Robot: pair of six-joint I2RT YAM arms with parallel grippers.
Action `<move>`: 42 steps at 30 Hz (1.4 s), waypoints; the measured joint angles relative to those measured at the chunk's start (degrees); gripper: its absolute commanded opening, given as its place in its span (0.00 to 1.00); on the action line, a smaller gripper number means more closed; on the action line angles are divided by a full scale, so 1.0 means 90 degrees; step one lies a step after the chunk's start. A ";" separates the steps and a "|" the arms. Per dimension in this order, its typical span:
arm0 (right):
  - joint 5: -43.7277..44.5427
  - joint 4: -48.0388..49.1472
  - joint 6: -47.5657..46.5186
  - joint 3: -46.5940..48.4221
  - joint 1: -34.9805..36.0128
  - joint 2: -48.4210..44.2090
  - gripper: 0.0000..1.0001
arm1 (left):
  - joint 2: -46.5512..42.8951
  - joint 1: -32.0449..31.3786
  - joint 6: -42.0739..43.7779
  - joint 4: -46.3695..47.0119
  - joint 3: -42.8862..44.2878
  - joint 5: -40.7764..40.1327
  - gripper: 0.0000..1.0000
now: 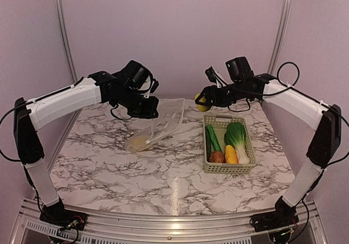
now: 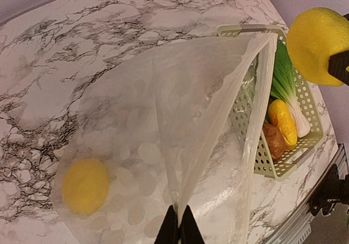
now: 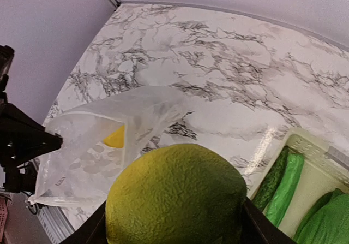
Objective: Place the food in the zip-top bag and seal the zipper
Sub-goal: Place the fake fruit in the zipper food storage bag, then pick up the fake fruit from the bin.
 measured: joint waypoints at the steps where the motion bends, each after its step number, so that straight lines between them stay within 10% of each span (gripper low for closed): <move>1: -0.0175 0.0146 0.0083 0.0000 0.0126 -0.0044 0.62 | 0.0017 0.0000 -0.0007 0.0010 0.0010 0.0010 0.00; 13: -0.1035 0.1328 0.0712 0.0398 0.1362 0.0182 0.63 | 0.0044 0.0000 -0.0214 0.0165 0.0138 0.0090 0.00; 26: -0.0100 0.1078 0.0680 0.0882 0.1523 0.1020 0.86 | -0.0036 0.0024 -0.0457 0.0304 0.0138 0.0146 0.00; 42: 0.1054 0.0308 0.0585 0.0731 0.1515 0.0100 0.78 | -0.0206 0.0070 -0.0534 0.0515 0.0080 0.0138 0.00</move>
